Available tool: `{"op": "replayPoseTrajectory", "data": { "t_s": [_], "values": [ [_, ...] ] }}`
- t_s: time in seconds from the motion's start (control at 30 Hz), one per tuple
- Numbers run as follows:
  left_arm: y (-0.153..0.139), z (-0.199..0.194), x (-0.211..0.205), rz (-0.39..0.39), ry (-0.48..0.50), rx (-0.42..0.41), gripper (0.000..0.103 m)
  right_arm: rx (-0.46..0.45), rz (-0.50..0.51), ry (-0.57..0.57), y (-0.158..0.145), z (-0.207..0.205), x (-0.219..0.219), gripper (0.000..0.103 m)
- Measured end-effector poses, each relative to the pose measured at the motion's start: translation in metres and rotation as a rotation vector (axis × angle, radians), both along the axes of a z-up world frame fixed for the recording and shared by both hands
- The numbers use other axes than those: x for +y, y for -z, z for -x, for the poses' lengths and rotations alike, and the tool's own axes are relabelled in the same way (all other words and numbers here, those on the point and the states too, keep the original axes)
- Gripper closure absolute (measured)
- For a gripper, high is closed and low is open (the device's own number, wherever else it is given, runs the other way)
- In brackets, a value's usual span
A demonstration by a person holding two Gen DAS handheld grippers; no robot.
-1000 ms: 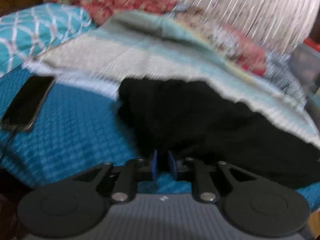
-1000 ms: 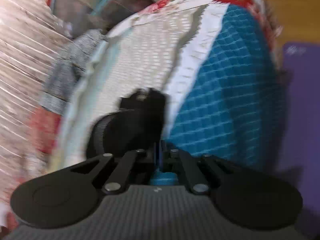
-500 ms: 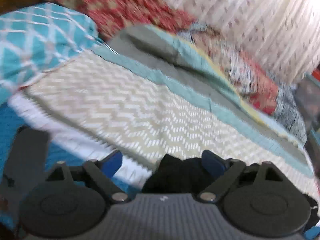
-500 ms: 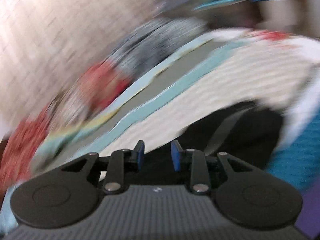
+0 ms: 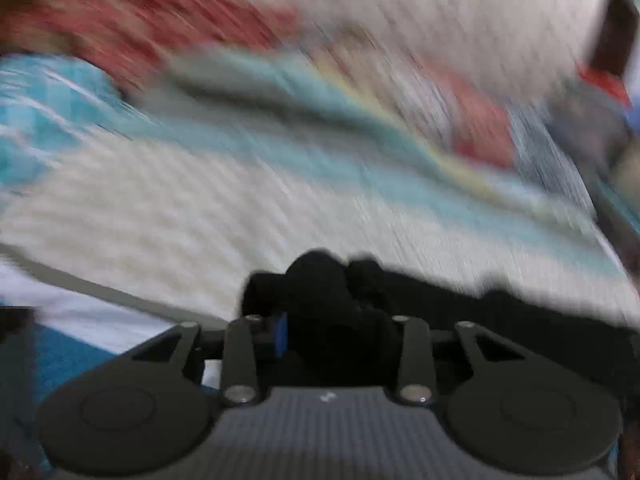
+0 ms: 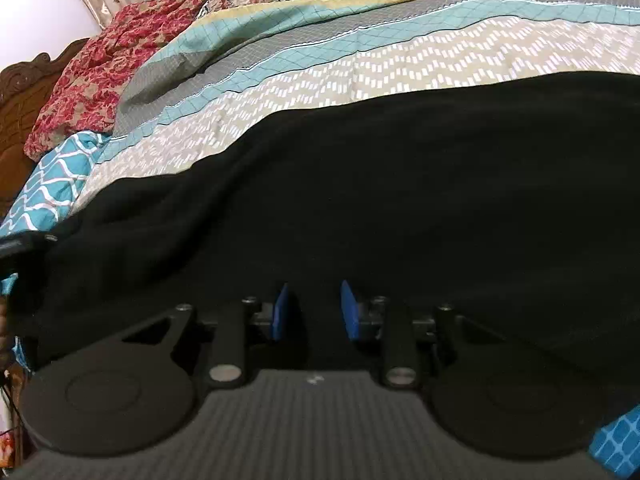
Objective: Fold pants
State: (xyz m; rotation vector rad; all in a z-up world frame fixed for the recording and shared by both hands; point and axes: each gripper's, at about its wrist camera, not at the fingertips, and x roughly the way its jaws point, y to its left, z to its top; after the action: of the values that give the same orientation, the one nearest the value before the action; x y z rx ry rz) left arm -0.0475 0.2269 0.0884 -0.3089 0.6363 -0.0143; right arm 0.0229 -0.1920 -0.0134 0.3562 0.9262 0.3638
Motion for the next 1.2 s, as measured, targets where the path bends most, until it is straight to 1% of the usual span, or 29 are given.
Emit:
{"op": "replayPoseTrajectory", "data": {
  "t_s": [0.03, 0.07, 0.1, 0.13, 0.17, 0.2, 0.23, 0.27, 0.3, 0.33, 0.4, 0.47, 0.5, 0.57, 0.63, 0.67, 0.7, 0.73, 0.8, 0.83, 0.9, 0.97, 1.0, 1.03, 1.07, 1.1, 1.13, 1.17, 1.2],
  "values": [
    [-0.007, 0.018, 0.011, 0.037, -0.092, -0.077, 0.070, 0.019, -0.039, 0.022, 0.007, 0.000, -0.007, 0.074],
    [-0.009, 0.029, 0.018, 0.074, -0.157, -0.124, 0.070, 0.036, -0.077, 0.042, 0.009, -0.003, -0.010, 0.076],
    [-0.005, 0.037, 0.020, 0.055, -0.246, -0.157, 0.068, 0.049, -0.107, 0.057, 0.012, -0.005, -0.013, 0.077],
    [0.002, 0.033, 0.015, -0.031, -0.295, -0.122, 0.060, 0.056, -0.123, 0.066, 0.013, -0.004, -0.014, 0.077],
    [0.019, 0.019, 0.008, -0.143, -0.314, -0.015, 0.056, 0.058, -0.119, 0.067, 0.014, -0.004, -0.012, 0.077],
    [0.034, 0.007, 0.006, -0.174, -0.305, 0.085, 0.056, 0.053, -0.103, 0.064, 0.012, -0.002, -0.008, 0.077],
    [0.047, 0.001, 0.011, -0.127, -0.292, 0.166, 0.057, 0.046, -0.081, 0.057, 0.011, -0.004, -0.001, 0.077],
    [0.053, 0.004, 0.018, -0.024, -0.289, 0.183, 0.057, 0.036, -0.059, 0.048, 0.008, -0.004, 0.004, 0.077],
    [0.052, 0.011, 0.024, 0.039, -0.303, 0.163, 0.054, 0.024, -0.040, 0.036, 0.007, -0.004, 0.008, 0.076],
    [0.047, 0.021, 0.031, 0.085, -0.325, 0.136, 0.046, 0.014, -0.025, 0.027, 0.008, -0.003, 0.012, 0.076],
    [0.037, 0.040, 0.043, 0.149, -0.374, 0.103, 0.037, 0.004, -0.018, 0.024, 0.007, -0.003, 0.017, 0.075],
    [0.027, 0.061, 0.056, 0.213, -0.407, 0.070, 0.037, -0.003, -0.031, 0.036, 0.002, -0.004, 0.022, 0.071],
    [0.024, 0.064, 0.062, 0.240, -0.403, 0.060, 0.037, -0.027, -0.054, 0.023, -0.003, -0.001, 0.024, 0.071],
    [0.021, 0.080, 0.071, 0.301, -0.390, 0.042, 0.035, -0.119, -0.061, -0.063, -0.017, 0.002, 0.046, 0.070],
    [0.025, 0.096, 0.077, 0.365, -0.388, 0.042, 0.034, -0.204, -0.032, -0.208, -0.033, 0.010, 0.080, 0.068],
    [0.030, 0.102, 0.079, 0.392, -0.393, 0.049, 0.034, -0.236, -0.025, -0.291, -0.040, 0.014, 0.099, 0.064],
    [0.035, 0.108, 0.081, 0.414, -0.400, 0.059, 0.034, -0.272, -0.012, -0.378, -0.046, 0.020, 0.120, 0.058],
    [0.039, 0.116, 0.081, 0.430, -0.406, 0.067, 0.034, -0.317, 0.013, -0.477, -0.052, 0.027, 0.146, 0.054],
    [0.046, 0.127, 0.081, 0.441, -0.412, 0.077, 0.034, -0.408, 0.078, -0.646, -0.060, 0.042, 0.195, 0.040],
    [0.050, 0.131, 0.081, 0.444, -0.412, 0.084, 0.034, -0.451, 0.113, -0.731, -0.062, 0.051, 0.221, 0.038],
    [0.053, 0.140, 0.079, 0.453, -0.408, 0.102, 0.035, -0.493, 0.164, -0.867, -0.060, 0.066, 0.264, 0.030],
    [0.055, 0.151, 0.081, 0.461, -0.411, 0.101, 0.035, -0.534, 0.264, -0.993, -0.048, 0.072, 0.316, 0.029],
    [0.056, 0.155, 0.083, 0.470, -0.413, 0.100, 0.035, -0.556, 0.320, -1.016, -0.040, 0.082, 0.321, 0.034],
    [0.057, 0.158, 0.084, 0.484, -0.413, 0.099, 0.035, -0.552, 0.369, -1.013, -0.032, 0.081, 0.332, 0.047],
    [0.058, 0.160, 0.086, 0.495, -0.413, 0.097, 0.035, -0.515, 0.376, -0.983, -0.029, 0.069, 0.344, 0.090],
    [0.058, 0.161, 0.087, 0.504, -0.412, 0.094, 0.035, -0.442, 0.317, -0.919, -0.033, 0.051, 0.344, 0.094],
    [0.059, 0.160, 0.087, 0.509, -0.407, 0.090, 0.035, -0.339, 0.176, -0.819, -0.041, 0.028, 0.333, 0.095],
    [0.060, 0.159, 0.087, 0.514, -0.396, 0.085, 0.035, -0.263, 0.037, -0.710, -0.048, 0.008, 0.315, 0.095],
    [0.061, 0.156, 0.086, 0.518, -0.382, 0.083, 0.034, -0.215, -0.070, -0.598, -0.054, -0.010, 0.296, 0.095]
  ]
}}
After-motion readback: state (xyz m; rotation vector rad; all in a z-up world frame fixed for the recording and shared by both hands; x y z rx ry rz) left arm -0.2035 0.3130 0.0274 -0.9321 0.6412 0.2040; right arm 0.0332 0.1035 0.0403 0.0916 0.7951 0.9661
